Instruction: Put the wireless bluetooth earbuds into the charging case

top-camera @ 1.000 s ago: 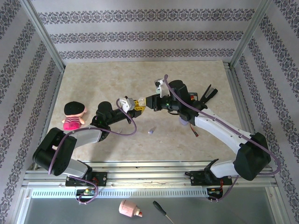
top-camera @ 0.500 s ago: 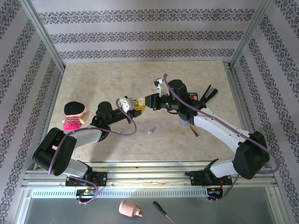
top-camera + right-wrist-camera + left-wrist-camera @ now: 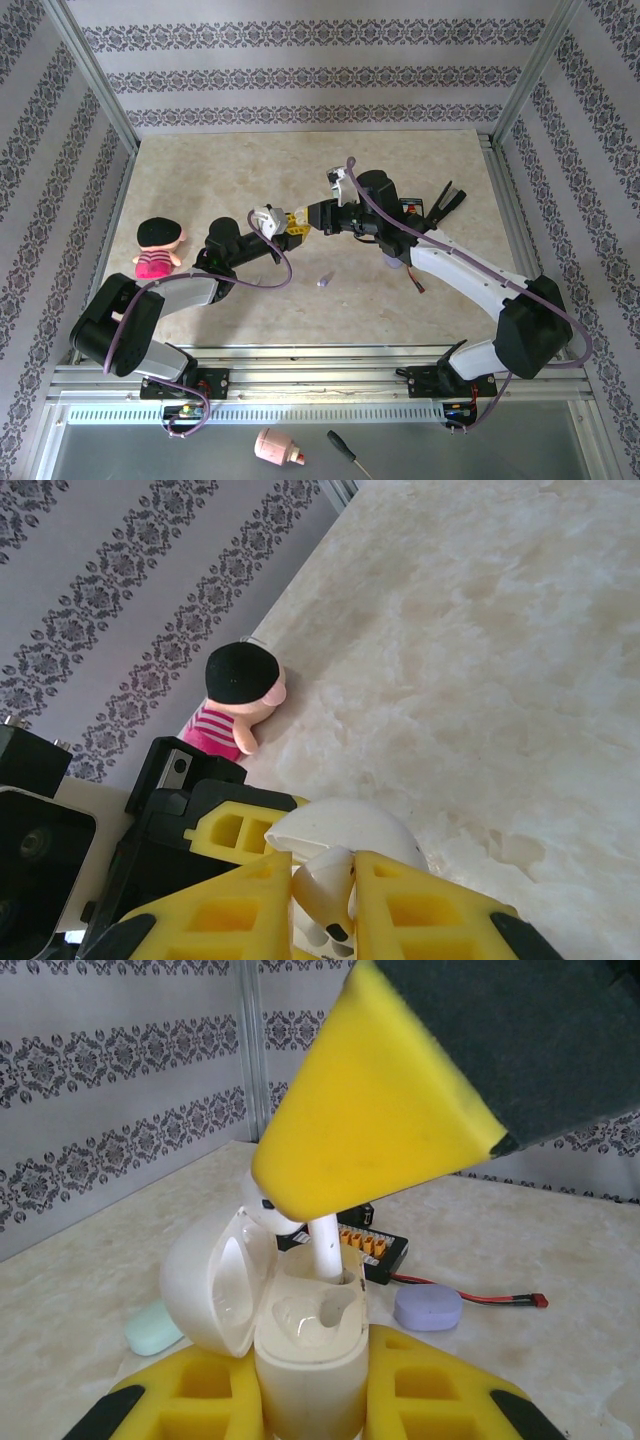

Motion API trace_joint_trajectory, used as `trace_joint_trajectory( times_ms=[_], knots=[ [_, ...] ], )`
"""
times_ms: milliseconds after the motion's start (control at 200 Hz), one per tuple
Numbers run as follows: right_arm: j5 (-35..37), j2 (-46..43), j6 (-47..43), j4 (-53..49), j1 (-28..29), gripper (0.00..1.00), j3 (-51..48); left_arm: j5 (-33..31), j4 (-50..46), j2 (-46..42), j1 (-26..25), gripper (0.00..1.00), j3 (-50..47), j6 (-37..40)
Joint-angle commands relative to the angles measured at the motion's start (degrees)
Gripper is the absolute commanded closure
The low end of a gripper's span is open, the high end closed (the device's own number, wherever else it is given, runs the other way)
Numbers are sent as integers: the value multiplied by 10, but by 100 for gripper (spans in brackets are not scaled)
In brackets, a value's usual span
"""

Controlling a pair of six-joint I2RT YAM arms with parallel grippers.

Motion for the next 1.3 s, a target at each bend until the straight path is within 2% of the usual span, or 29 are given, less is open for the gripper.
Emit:
trace_joint_trajectory(
  times_ms=[0, 180, 345, 550, 615, 969, 1139, 1294],
  knots=[
    [0, 4, 11, 15, 3, 81, -14, -10, 52, -5, 2, 100, 6, -11],
    [28, 4, 19, 23, 3, 81, -32, -41, 61, -2, 2, 100, 5, -13],
    [57, 13, 19, 12, 3, 78, -35, -32, 67, -1, 2, 100, 6, -16],
    [113, 4, 19, -22, 3, 66, -20, -16, 59, -4, 2, 100, 5, -11],
    [122, 3, 14, -38, 2, 58, -12, -11, 59, -4, 1, 100, 6, -12],
    [67, -13, 33, -1, 0, 28, -20, -16, 63, 6, 1, 100, 1, -1],
    [55, -15, 58, -6, -12, 21, -11, -18, 62, 12, 1, 100, -6, 26],
    [51, -6, 72, -26, -17, 21, 4, -24, 60, 14, 1, 100, -10, 46]
  ],
)
